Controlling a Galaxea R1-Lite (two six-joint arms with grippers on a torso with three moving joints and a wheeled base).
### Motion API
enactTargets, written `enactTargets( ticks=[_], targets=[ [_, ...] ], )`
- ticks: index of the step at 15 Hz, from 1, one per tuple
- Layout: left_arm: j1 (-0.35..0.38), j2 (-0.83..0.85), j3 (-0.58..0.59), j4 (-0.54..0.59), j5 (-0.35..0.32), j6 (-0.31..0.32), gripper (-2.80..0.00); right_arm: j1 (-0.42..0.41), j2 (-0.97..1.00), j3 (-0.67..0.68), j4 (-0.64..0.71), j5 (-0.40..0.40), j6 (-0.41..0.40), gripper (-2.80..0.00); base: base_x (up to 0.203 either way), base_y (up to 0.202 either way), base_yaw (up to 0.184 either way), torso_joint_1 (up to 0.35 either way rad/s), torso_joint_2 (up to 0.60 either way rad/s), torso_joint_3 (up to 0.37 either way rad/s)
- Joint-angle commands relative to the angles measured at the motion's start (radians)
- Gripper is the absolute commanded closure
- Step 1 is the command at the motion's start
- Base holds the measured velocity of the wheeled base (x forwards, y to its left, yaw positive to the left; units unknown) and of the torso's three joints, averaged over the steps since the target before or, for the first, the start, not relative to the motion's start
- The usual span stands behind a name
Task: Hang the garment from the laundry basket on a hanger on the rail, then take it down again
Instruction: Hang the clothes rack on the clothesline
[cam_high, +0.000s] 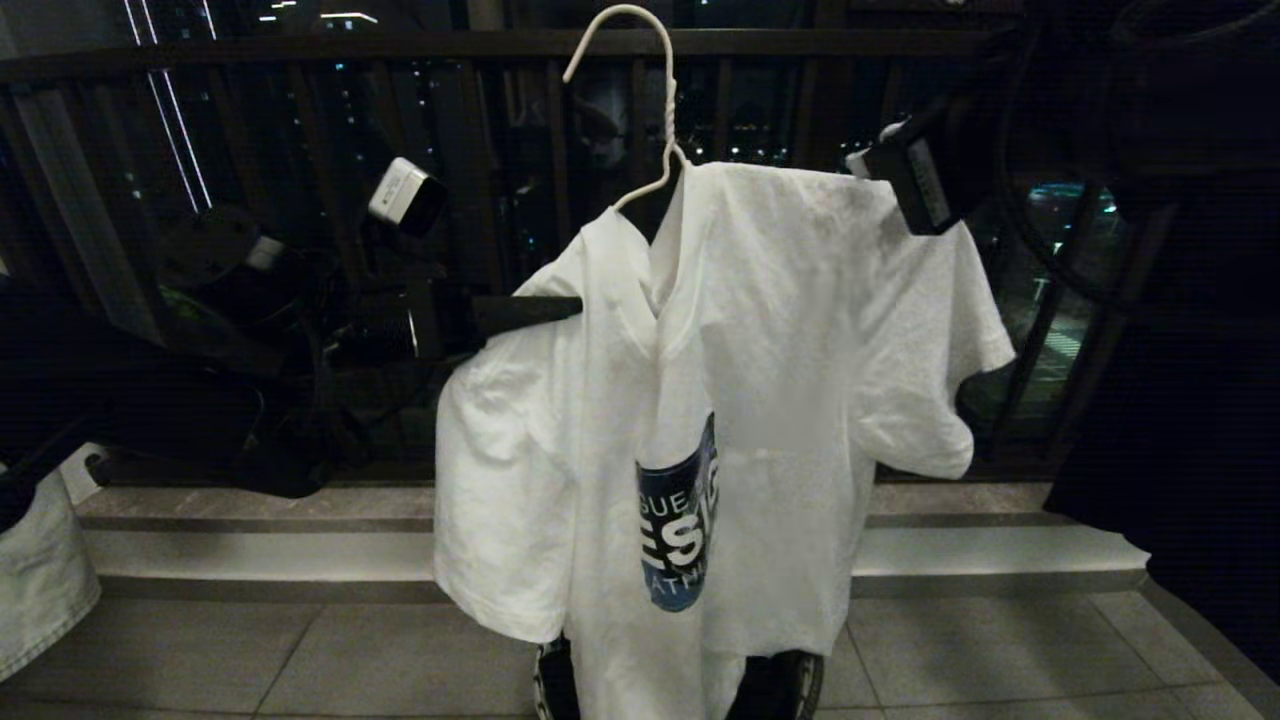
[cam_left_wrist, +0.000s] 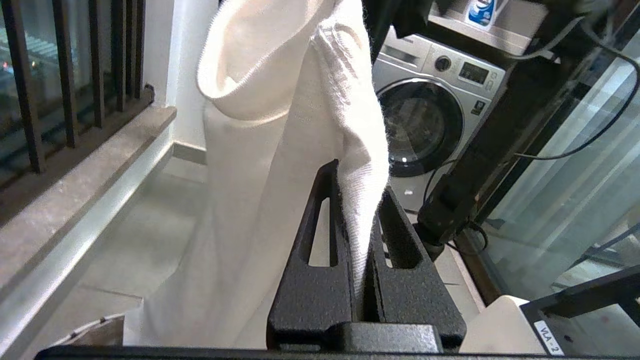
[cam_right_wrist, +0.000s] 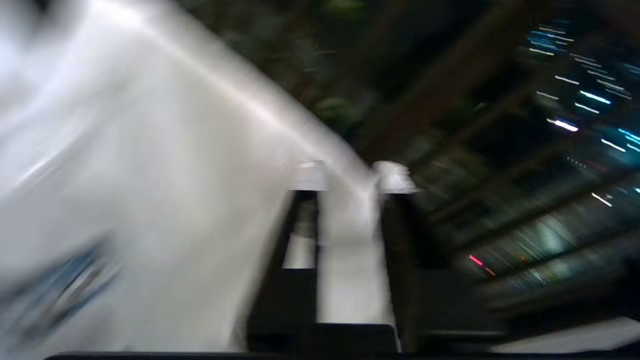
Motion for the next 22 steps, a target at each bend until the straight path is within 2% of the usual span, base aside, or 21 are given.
enactTargets(
  ticks=[1,3,8,15,18,22],
  targets=[
    [0.0,0.014,0.001,-0.008,-0.018,-0.004,0.0,0.004,-0.108,0.01,0.168,0.136,0.003,-2.8,0.0,0.0,0.0,0.0,0.0,0.0],
    [0.0,0.012,0.005,-0.008,-0.057,-0.004,0.0,0.004,-0.131,0.003,0.259,0.231,-0.005,-2.8,0.0,0.0,0.0,0.0,0.0,0.0],
    [0.001,0.006,0.03,-0.008,-0.226,0.0,0.0,0.0,-0.097,-0.007,0.267,0.367,-0.086,-2.8,0.0,0.0,0.0,0.0,0.0,0.0],
    [0.0,-0.026,0.067,-0.008,-0.231,0.02,0.0,-0.006,-0.008,-0.022,0.269,0.446,-0.084,-2.8,0.0,0.0,0.0,0.0,0.0,0.0],
    [0.0,-0.041,0.074,-0.008,-0.231,0.027,0.0,-0.042,0.044,-0.05,0.265,0.529,-0.082,-2.8,0.0,0.0,0.0,0.0,0.0,0.0],
    [0.0,-0.079,0.089,-0.008,-0.231,0.025,0.0,-0.088,0.123,-0.094,0.223,0.587,-0.082,-2.8,0.0,0.0,0.0,0.0,0.0,0.0]
  ],
)
